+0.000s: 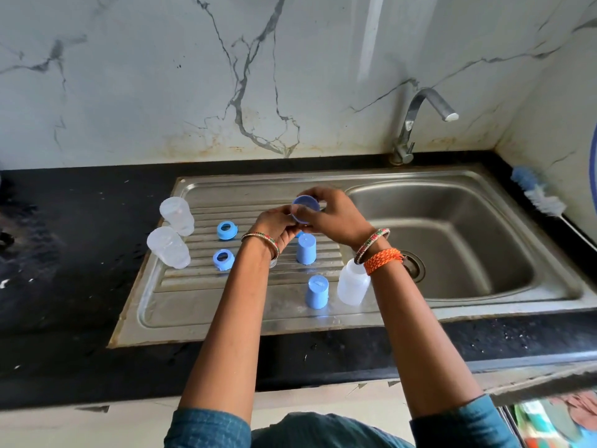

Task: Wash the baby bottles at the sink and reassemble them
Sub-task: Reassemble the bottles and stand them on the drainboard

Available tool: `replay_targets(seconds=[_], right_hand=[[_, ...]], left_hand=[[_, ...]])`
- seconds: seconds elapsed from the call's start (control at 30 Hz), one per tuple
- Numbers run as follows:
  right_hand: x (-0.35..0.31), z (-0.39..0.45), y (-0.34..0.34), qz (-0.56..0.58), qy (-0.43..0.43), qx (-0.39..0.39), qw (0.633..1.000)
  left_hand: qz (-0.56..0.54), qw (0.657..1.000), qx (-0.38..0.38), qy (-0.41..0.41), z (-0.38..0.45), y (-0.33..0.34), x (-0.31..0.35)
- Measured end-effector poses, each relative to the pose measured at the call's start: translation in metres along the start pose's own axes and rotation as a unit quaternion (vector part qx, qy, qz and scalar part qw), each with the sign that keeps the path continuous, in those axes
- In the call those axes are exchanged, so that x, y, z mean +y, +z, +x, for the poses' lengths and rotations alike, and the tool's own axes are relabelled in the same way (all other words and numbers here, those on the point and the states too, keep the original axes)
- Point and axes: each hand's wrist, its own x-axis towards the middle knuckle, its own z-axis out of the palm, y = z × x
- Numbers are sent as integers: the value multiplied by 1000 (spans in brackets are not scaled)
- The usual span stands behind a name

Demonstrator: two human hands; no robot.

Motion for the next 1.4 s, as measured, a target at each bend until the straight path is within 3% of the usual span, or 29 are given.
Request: replay_targets(seconds=[0.17, 0.33, 0.5, 0.83, 0.93, 1.07, 1.23, 1.4], right_hand=[[2, 5, -7, 214, 107, 82, 967], [0, 10, -11, 207, 115, 128, 963], [2, 10, -8, 223, 102, 133, 960], [-4, 8, 0, 166, 61, 249, 952], [2, 9, -2, 199, 72, 211, 954], [7, 9, -9, 256, 93, 177, 946], [6, 5, -4, 218, 89, 217, 947], [5, 3, -9, 170, 95, 190, 962]], left_hand=[[24, 998, -29, 53, 1, -1, 10], [128, 982, -11, 141, 0, 9, 19], [281, 925, 59, 250, -5, 18, 14], [321, 892, 117, 296, -15, 38, 11], [313, 888, 128, 311, -15, 37, 14], [247, 929, 82, 264, -16, 34, 15], [279, 914, 115, 270, -13, 35, 11], [262, 929, 109, 239, -12, 34, 6]])
